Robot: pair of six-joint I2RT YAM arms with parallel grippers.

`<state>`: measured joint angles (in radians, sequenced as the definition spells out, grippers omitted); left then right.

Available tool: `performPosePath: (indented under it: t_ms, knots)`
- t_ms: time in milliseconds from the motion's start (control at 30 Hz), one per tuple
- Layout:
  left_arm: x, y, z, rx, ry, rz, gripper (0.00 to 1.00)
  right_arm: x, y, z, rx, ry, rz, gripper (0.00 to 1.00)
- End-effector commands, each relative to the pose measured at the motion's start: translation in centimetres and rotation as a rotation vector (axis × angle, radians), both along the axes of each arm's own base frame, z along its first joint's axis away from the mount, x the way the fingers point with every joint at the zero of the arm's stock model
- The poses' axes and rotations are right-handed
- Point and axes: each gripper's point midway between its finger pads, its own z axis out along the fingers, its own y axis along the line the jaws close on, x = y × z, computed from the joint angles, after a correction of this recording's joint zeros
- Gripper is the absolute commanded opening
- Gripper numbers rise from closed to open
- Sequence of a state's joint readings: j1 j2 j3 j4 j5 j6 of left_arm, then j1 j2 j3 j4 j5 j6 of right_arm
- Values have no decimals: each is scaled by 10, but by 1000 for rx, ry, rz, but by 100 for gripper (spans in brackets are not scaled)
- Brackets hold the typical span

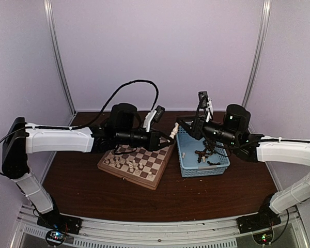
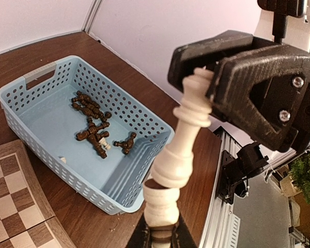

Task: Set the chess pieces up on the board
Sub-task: Pick up the chess piece from the storage box.

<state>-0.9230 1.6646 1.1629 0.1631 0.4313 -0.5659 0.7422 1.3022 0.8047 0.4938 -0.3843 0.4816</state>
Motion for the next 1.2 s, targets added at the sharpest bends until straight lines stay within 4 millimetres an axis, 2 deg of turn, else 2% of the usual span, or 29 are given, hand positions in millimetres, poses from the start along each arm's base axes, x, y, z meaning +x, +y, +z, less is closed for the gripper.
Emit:
performPosePath:
  t_ms: [0,167,433,633,733,967,1167]
  knots:
    - [-1,3,19,-20,-55,-5,2,-3,-3,3,-2,-17,-11,18]
    - [-2,4,16,-10,-54,-8,1,-3,-3,2,-16,-17,-10,22]
    - [-4,5,15,27,-107,-36,1,-8,1,-1,-63,17,26,38]
    - [-6,8,15,65,-151,-64,1,-7,0,-7,-145,91,34,71]
    - [-9,9,14,66,-170,-83,1,-9,3,-10,-177,131,82,78]
    - [-22,8,18,37,-220,-161,1,-14,-6,-12,-199,258,157,80]
    - [-27,9,17,44,-246,-197,1,-26,-12,-21,-241,395,254,71]
